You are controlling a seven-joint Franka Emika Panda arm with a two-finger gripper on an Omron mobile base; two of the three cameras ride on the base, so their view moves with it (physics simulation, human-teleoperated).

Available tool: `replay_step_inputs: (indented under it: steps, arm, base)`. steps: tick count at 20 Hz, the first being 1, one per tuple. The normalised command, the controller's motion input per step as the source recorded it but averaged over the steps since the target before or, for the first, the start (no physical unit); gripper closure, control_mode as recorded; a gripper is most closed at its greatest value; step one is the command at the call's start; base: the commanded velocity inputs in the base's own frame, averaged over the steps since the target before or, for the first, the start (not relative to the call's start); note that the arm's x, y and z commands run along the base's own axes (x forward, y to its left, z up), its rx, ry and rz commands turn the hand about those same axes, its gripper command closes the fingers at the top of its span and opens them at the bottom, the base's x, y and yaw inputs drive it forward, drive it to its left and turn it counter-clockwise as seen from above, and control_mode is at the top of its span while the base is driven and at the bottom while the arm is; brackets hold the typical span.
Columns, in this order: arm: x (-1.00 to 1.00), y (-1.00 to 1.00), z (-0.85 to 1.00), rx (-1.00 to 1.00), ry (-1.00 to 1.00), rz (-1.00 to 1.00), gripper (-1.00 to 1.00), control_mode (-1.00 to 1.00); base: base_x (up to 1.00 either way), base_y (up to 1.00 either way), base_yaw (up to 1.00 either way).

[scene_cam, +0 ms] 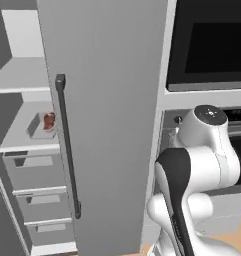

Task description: Take the meat container that has the steak and place it on the second highest rack of the freezer. Then take the vegetable container that has the corn and tomato and place it on the highest rack of the freezer.

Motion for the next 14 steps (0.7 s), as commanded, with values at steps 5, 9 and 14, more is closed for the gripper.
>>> replay_step_inputs:
  steps: [5, 9, 14]
  arm:
    - [0.0, 0.0, 0.0, 0.0, 0.0, 0.0, -1.0, 1.0]
    - [0.0, 0.0, 0.0, 0.0, 0.0, 0.0, -1.0, 1.0]
    - [0.0, 0.0, 0.0, 0.0, 0.0, 0.0, -1.0, 1.0]
  base:
    - [0.0, -1.0, -0.13]
    - [0.0, -1.0, -0.11]
    - [0.1, -1.0, -0.09]
